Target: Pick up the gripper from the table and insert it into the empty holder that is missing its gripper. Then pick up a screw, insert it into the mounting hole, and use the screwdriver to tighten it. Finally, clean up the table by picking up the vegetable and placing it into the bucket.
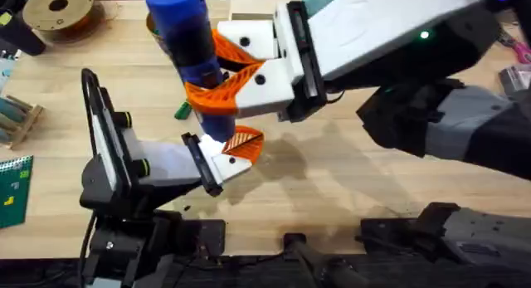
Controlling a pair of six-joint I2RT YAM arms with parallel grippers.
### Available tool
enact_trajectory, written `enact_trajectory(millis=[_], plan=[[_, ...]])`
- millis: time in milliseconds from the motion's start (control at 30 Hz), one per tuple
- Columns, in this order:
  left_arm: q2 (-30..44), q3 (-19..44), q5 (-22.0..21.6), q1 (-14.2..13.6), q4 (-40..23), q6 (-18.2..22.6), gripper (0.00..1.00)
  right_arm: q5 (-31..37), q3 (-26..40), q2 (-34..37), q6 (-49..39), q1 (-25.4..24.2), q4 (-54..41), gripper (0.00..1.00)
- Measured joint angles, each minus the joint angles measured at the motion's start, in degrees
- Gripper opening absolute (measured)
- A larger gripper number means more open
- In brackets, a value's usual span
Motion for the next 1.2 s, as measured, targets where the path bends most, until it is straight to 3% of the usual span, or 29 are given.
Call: enact_trajectory(millis=[300, 500, 1200], plan=[[0.0, 0.0, 0.0, 0.0, 0.0, 0.0, 0.004, 1.2, 0.0, 3.1, 0.0, 0.2, 0.5, 0.008], [0.0, 0.0, 0.0, 0.0, 0.0, 0.0, 0.004, 1.2, 0.0, 3.2, -0.1, 0.2, 4.4, 0.008], [0.0, 0.0, 0.0, 0.0, 0.0, 0.0, 0.004, 1.1, 0.0, 3.2, 2.6, 0.2, 4.1, 0.008]])
